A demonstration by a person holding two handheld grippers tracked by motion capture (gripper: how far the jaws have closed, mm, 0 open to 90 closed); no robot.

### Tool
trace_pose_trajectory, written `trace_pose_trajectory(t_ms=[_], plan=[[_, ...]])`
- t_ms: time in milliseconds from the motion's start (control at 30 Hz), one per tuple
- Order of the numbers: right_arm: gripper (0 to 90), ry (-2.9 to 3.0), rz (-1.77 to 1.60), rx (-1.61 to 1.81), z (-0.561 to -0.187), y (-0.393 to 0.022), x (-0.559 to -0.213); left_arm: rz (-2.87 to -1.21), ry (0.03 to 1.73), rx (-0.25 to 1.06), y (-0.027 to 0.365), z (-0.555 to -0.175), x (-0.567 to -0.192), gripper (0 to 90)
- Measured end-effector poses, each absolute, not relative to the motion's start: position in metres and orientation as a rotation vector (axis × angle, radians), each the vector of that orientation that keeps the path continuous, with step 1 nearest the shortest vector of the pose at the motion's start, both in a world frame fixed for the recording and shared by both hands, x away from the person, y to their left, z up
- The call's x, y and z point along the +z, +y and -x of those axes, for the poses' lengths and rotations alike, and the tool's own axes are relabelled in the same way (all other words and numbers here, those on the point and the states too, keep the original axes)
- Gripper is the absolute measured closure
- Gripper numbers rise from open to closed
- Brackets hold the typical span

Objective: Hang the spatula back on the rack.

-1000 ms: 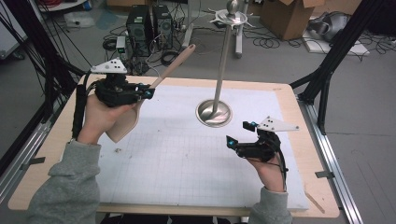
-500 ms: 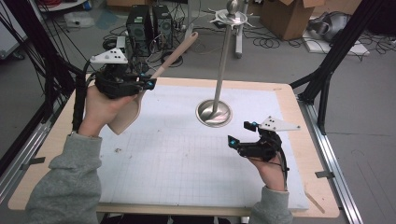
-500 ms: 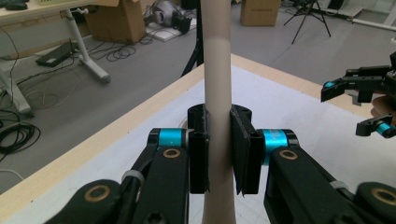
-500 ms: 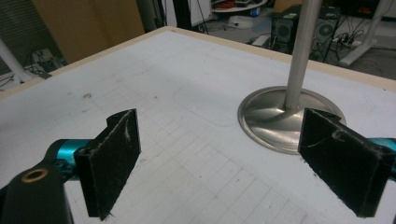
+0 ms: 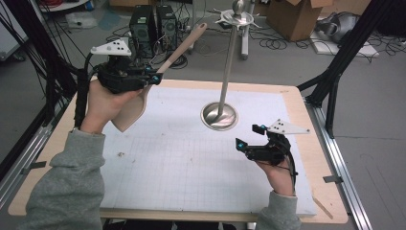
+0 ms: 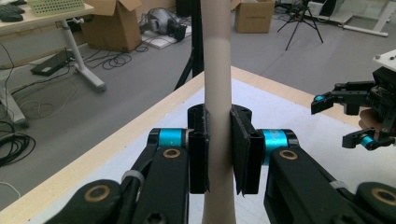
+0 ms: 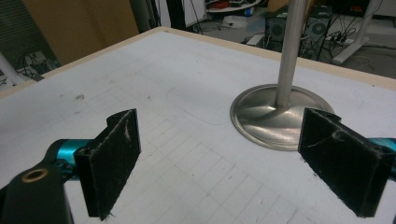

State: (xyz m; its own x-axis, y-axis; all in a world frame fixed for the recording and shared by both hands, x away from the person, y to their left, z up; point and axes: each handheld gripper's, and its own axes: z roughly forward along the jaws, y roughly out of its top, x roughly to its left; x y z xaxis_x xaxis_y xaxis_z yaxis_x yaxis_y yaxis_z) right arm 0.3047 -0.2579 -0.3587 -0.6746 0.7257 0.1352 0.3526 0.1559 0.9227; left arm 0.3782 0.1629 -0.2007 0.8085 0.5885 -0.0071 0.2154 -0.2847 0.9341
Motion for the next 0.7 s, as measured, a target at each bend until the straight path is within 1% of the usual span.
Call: trace_pose_trajectory(t_ms=[367, 700], plan=[[12.3, 2.093, -1.058, 1.532, -0.308, -0.266, -0.364, -1.841, 0.588, 0.369, 0.158, -0.388, -0.193, 78.0], [12.3, 2.077, -1.069, 1.532, -0.307, -0.271, -0.364, -1.846, 0.571, 0.361, 0.148, -0.393, -0.186, 78.0]])
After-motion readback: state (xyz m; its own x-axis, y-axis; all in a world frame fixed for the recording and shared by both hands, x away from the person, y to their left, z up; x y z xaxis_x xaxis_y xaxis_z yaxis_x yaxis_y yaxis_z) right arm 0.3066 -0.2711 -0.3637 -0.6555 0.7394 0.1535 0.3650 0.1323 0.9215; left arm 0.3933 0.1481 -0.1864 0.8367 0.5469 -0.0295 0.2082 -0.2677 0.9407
